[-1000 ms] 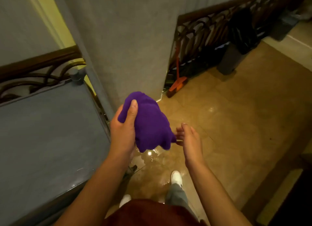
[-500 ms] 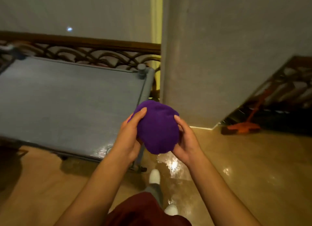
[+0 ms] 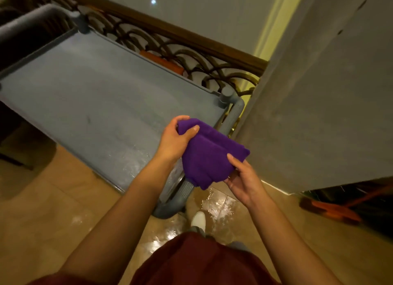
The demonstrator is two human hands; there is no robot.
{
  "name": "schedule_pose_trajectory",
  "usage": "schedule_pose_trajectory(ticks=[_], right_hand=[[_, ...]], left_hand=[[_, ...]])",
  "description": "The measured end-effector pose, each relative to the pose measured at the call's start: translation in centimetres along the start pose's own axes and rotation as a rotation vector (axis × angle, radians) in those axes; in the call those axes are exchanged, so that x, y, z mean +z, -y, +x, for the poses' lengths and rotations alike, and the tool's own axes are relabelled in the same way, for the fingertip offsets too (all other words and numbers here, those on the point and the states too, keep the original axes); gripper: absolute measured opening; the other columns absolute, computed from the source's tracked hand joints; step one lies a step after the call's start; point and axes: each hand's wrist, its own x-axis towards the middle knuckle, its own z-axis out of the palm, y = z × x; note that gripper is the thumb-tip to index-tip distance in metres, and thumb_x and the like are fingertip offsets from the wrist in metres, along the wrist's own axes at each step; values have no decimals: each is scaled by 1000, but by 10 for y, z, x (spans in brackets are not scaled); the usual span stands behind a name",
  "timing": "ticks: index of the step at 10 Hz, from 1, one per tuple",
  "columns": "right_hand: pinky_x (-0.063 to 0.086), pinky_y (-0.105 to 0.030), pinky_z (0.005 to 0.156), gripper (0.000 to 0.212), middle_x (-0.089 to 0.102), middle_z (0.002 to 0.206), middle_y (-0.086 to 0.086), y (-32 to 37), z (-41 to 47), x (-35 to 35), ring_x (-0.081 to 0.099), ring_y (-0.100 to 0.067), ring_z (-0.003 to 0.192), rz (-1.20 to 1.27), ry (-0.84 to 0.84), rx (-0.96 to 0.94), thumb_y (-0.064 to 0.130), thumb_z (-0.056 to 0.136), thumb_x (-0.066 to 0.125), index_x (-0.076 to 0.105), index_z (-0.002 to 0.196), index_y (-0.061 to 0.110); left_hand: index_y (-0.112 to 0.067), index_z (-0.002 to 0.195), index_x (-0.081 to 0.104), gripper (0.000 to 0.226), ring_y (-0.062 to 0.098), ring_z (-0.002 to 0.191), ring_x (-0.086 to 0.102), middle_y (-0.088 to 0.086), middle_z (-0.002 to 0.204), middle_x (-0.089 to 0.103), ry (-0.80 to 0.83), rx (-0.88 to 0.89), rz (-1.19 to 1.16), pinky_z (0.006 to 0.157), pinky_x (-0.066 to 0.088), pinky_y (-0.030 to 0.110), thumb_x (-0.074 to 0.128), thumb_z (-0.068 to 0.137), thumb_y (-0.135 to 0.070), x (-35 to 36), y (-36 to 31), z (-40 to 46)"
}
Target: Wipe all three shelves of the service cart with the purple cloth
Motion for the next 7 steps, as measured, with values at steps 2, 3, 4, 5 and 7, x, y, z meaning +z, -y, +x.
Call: schedule_pose_trajectory(ticks=[2,3,4,5,7], right_hand=[[60,-42,91,52,72,129,-11,-7,28,-33,70,-28,118,-111,33,132,19,83,79,64,133,17],[61,-39,86,39,73,128,-11,-10,40,-36,71,-27,116,-208,76,196,26,82,80,73,120,21],[62,-35,79,37,75,124,-12,-3,45,-38,73,-27,111,-347,135,263,32,82,79,74,116,20],[62,-38,84,48,78,117,-7,15,47,-41,74,-24,109,-599,184,305,45,80,79,72,119,17],[62,-43,83,46,77,105,-4,66,58,-63,72,-23,101,-902,80,202,60,86,65,72,109,21]], left_hand=[[-21,117,64,38,13,94,70,-2,105,71,-20,-213,94,63,56,17,77,85,-37,17,48,13],[-16,117,65,47,21,95,71,1,103,73,52,-313,198,70,57,26,66,88,-53,12,52,11],[-13,118,64,53,23,98,66,-1,102,68,63,-265,454,79,55,32,55,92,-59,15,44,8],[-18,134,53,57,21,101,58,4,116,57,-101,-103,861,90,50,40,57,93,-57,16,32,3],[-23,137,50,54,29,114,60,10,136,51,-266,-104,1007,94,50,42,64,91,-48,5,11,-19]])
